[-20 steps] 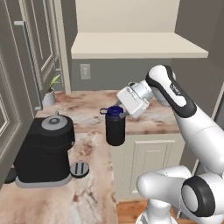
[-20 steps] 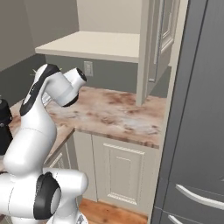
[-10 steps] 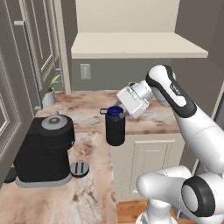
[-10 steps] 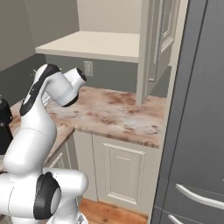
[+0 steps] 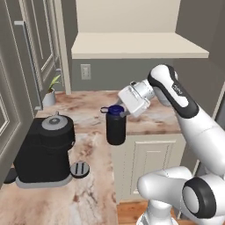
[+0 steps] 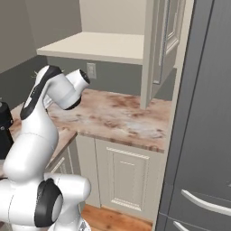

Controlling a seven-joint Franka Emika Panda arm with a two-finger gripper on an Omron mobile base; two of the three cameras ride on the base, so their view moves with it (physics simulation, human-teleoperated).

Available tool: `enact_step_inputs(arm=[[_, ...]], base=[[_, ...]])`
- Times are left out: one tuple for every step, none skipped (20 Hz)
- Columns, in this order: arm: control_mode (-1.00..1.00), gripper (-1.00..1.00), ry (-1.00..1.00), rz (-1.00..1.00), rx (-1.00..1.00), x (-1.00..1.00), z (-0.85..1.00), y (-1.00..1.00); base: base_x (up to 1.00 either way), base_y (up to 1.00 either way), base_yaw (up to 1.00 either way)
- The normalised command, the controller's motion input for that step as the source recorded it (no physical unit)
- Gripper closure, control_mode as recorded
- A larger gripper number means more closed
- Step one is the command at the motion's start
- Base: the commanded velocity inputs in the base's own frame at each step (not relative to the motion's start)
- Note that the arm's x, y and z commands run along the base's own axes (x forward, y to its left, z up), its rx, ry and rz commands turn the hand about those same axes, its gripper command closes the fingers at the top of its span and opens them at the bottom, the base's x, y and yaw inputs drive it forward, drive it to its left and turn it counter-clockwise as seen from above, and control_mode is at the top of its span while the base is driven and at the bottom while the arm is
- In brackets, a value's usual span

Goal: Pick the water bottle from the counter and place it in the open cabinet.

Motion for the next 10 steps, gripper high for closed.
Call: enact_step_inputs(arm=[[-1.0, 1.0, 0.0, -0.17, 0.04, -0.02, 0.34, -0.06], [-1.0, 1.0, 0.0, -0.2, 0.03, -0.04, 0.37, -0.09], [-1.0, 1.0, 0.07, -0.25, 0.02, -0.02, 0.39, -0.12], [-1.0, 1.0, 0.12, -0.28, 0.03, 0.0, 0.4, -0.16], [-1.0, 1.0, 0.19, -0.29, 0.03, -0.01, 0.43, -0.18], [-1.0, 1.0, 0.2, -0.27, 0.02, -0.01, 0.43, -0.18], [-1.0, 1.0, 0.21, -0.27, 0.02, -0.02, 0.44, -0.2], [-1.0, 1.0, 0.2, -0.27, 0.0, -0.04, 0.42, -0.18], [-1.0, 1.0, 0.19, -0.24, 0.0, -0.05, 0.44, -0.23], [-1.0, 1.0, 0.18, -0.24, 0.0, -0.07, 0.4, -0.23]], base=[[0.0, 0.0, 0.0], [0.0, 0.0, 0.0], [0.0, 0.0, 0.0], [0.0, 0.0, 0.0], [0.0, 0.0, 0.0], [0.0, 0.0, 0.0], [0.0, 0.0, 0.0], [0.0, 0.0, 0.0], [0.0, 0.0, 0.0], [0.0, 0.0, 0.0]])
